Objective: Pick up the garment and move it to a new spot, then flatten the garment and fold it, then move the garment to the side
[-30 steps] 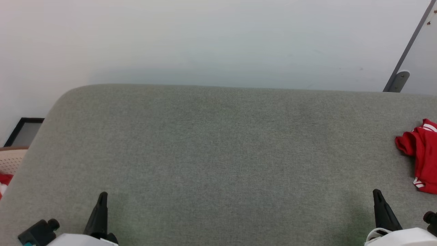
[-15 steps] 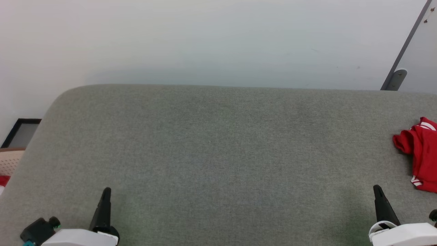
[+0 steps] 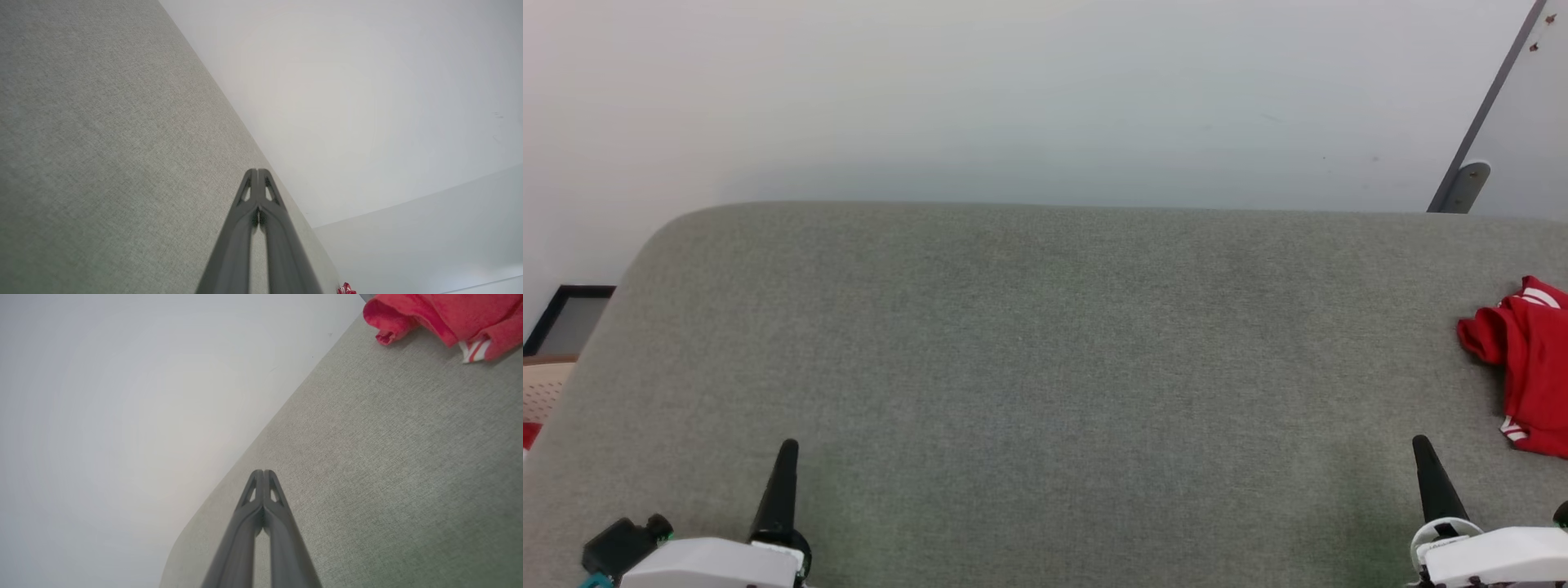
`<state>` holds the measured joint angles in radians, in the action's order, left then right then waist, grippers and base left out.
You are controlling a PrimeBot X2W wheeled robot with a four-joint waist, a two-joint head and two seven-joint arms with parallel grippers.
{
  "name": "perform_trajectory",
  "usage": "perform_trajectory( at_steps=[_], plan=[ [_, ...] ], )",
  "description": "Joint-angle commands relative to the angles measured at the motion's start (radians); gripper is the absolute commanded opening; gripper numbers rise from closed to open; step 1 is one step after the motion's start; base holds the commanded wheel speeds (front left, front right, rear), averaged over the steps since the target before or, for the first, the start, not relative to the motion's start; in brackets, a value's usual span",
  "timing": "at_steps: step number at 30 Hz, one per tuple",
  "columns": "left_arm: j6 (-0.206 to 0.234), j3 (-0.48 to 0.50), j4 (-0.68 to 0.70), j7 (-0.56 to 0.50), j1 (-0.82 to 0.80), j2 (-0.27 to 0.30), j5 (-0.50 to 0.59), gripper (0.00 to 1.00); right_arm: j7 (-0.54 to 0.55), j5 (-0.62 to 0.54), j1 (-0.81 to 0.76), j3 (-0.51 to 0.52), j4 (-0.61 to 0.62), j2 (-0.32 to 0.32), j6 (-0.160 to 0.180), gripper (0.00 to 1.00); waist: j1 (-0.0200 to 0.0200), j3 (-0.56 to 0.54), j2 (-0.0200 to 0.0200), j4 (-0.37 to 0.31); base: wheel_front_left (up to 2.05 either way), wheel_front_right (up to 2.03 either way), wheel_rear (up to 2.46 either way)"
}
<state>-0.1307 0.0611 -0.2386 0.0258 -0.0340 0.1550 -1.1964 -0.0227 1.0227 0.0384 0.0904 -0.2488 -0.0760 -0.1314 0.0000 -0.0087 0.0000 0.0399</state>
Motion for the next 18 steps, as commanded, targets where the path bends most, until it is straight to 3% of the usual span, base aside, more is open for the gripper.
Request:
perform_trajectory(
  at_steps=[1,18],
  plan=[
    [0.000,0.006,0.007,-0.007,-0.021,0.000,-0.018,0.00,0.005,0.026,0.027,0.004,0.011,0.001,0.001,0.00,0.0000,0.000,0.0000,-0.001,0.00,0.00,0.00],
    [0.000,0.023,0.003,-0.050,-0.041,-0.035,-0.148,0.00,0.049,0.211,0.043,0.012,0.010,0.009,0.001,0.00,0.0000,0.003,0.0000,-0.011,0.00,0.00,0.00]
  ],
)
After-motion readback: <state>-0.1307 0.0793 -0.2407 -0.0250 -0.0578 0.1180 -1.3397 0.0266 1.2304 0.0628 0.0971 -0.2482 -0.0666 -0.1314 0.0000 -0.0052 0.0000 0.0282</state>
